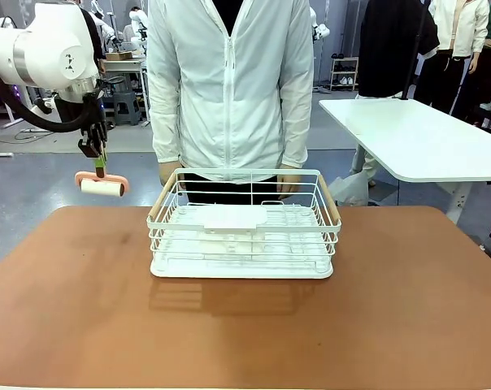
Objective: Clean the table.
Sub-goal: Place the Lint Roller down when the Dish drying rack is positioned in the middle of the table.
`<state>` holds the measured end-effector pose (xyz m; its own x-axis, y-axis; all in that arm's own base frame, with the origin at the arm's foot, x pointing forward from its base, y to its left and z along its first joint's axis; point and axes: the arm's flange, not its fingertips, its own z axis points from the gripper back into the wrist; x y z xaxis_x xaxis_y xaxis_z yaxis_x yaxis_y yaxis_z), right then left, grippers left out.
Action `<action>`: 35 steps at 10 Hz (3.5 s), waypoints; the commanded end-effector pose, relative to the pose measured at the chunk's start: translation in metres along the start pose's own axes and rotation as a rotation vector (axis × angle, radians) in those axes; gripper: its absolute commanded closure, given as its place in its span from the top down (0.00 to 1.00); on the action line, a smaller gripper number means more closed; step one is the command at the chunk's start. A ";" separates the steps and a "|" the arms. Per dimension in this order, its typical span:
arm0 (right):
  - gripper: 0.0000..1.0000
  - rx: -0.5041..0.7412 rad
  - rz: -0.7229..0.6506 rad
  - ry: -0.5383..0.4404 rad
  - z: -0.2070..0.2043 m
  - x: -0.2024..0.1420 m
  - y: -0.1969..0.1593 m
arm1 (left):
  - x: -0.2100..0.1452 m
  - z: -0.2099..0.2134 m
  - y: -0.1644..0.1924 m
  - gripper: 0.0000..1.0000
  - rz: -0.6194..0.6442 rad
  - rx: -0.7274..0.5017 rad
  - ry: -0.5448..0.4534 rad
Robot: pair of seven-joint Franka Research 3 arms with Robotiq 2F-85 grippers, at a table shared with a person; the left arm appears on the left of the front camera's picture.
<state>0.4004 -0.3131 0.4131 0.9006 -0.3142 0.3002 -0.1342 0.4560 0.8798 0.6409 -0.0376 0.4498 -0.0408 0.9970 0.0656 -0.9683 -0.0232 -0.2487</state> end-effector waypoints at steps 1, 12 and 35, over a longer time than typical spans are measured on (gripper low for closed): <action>1.00 -0.008 -0.003 0.002 0.001 -0.001 0.004 | 0.000 0.001 0.000 0.19 -0.001 0.000 0.000; 1.00 -0.008 -0.003 0.002 0.001 -0.001 0.004 | 0.030 -0.075 0.127 0.19 -0.106 -0.163 0.159; 1.00 -0.008 -0.003 0.002 0.001 -0.001 0.004 | 0.041 -0.058 0.179 1.00 -0.029 0.042 0.139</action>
<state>0.4003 -0.3132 0.4131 0.9006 -0.3144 0.3002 -0.1341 0.4560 0.8798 0.4814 0.0028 0.3544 0.0191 0.9977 -0.0645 -0.9802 0.0060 -0.1982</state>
